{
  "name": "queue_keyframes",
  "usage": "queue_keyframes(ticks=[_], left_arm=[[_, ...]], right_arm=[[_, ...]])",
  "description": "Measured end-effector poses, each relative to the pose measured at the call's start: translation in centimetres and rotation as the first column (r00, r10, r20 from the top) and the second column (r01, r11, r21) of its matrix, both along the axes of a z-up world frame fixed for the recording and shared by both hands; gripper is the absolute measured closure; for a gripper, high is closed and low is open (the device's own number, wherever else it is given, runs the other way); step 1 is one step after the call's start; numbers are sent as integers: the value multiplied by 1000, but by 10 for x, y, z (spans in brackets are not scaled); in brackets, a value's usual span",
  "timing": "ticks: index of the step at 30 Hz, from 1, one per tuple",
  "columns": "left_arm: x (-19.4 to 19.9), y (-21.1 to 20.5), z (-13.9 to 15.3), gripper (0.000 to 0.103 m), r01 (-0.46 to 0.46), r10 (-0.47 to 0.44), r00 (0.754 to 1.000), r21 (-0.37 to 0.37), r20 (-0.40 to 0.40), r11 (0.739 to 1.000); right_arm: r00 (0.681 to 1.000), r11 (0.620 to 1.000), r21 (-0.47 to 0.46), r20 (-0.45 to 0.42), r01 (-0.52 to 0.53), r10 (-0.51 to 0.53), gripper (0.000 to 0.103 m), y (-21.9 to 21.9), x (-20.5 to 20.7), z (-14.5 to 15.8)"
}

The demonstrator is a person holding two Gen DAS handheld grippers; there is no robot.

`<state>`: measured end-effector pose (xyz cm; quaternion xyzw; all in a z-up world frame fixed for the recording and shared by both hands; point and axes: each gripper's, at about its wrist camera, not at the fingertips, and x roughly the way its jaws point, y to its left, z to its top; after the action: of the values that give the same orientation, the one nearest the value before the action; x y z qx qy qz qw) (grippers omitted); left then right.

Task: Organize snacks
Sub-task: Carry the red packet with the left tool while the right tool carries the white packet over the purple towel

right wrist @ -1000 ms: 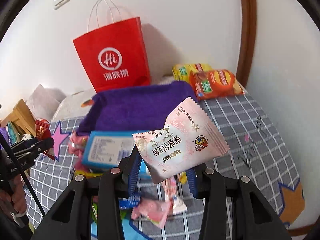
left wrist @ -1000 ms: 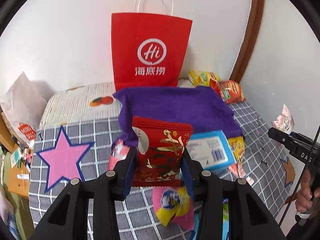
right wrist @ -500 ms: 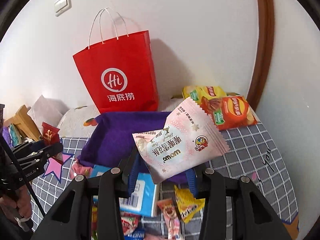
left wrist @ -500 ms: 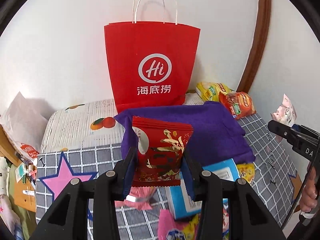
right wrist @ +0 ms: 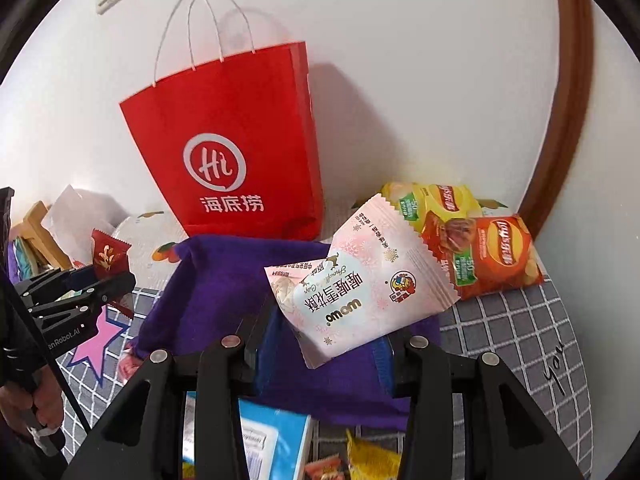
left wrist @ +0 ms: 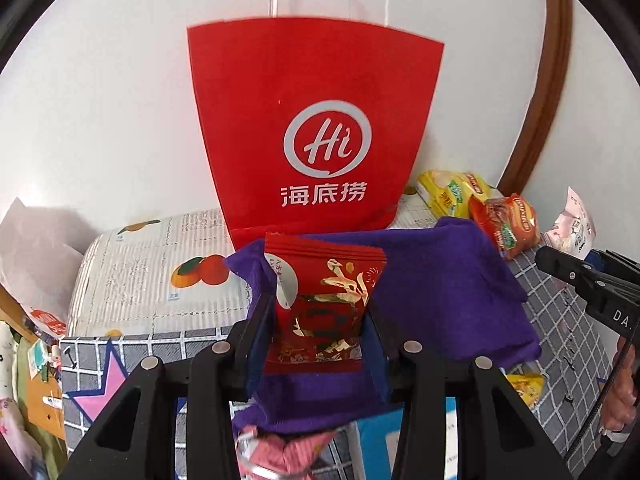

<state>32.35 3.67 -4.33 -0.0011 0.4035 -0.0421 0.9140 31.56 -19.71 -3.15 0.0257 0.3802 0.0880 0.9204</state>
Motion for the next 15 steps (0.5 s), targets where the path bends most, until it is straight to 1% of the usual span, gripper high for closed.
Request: queue_keyframes(ticks=[7, 10, 15], left_arm=[[27, 3, -19, 63, -12, 12, 999, -8, -34, 1000], [40, 3, -28, 63, -14, 12, 998, -28, -69, 999], [57, -2, -42, 63, 0, -1, 996, -12, -91, 1000]], right_arm=[[999, 1000, -1, -48, -11, 11, 62, 1, 33, -25], [997, 1000, -4, -70, -17, 17, 62, 2, 44, -36], [991, 999, 11, -129, -45, 46, 62, 3, 60, -60]])
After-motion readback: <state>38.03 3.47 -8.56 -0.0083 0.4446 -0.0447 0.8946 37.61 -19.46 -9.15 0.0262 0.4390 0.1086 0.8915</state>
